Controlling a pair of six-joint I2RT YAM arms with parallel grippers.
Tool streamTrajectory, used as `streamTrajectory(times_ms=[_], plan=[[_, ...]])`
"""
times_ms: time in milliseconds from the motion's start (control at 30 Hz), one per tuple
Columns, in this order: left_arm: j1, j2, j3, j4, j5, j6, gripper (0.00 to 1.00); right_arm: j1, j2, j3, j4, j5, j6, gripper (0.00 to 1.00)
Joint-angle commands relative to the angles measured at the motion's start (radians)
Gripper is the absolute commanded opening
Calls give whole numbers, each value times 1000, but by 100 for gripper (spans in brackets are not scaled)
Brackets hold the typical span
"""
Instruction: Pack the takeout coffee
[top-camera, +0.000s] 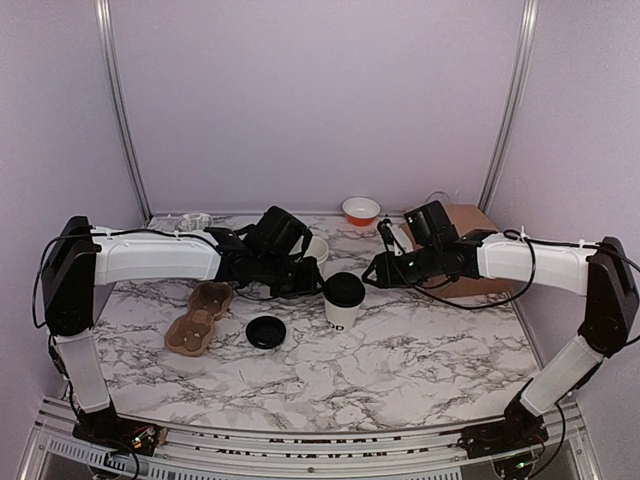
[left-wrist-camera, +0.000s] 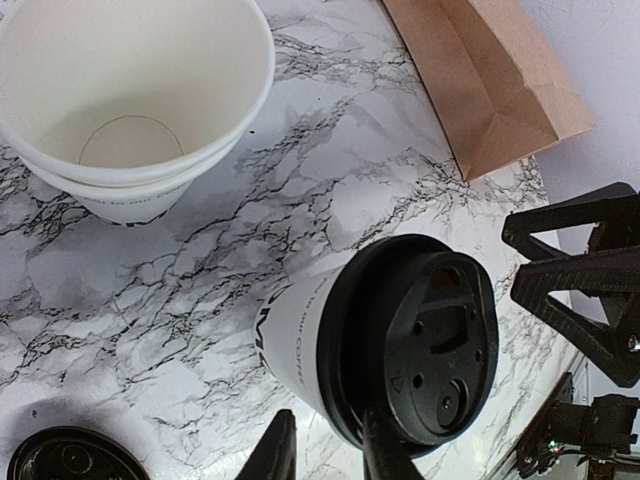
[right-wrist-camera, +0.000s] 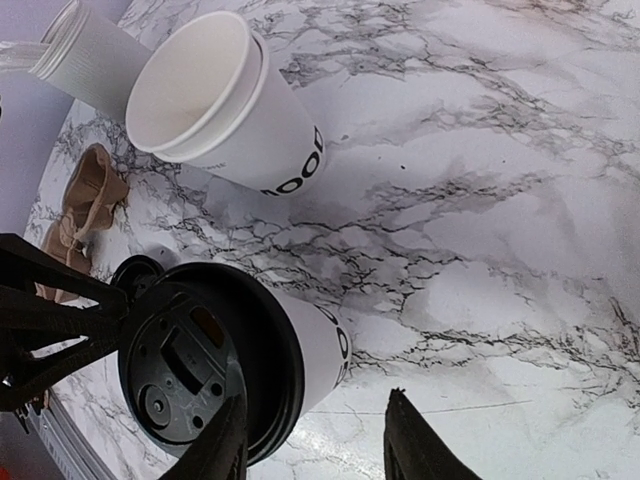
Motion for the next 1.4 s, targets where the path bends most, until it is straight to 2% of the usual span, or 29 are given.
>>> streamTrajectory(times_ms=[0, 800, 1167, 1367], plan=[[-9, -7, 21, -38, -1, -4, 25, 15, -26, -10, 9, -12, 12, 44], [-27, 53, 99, -179, -79, 54, 24, 30, -24, -66, 45, -24, 35, 43], [-27, 4, 114, -214, -130, 63, 24, 30, -54, -49, 13, 33, 35, 43], [-27, -10, 145, -217, -110, 58, 25, 34, -72, -27, -3, 55, 33, 44]])
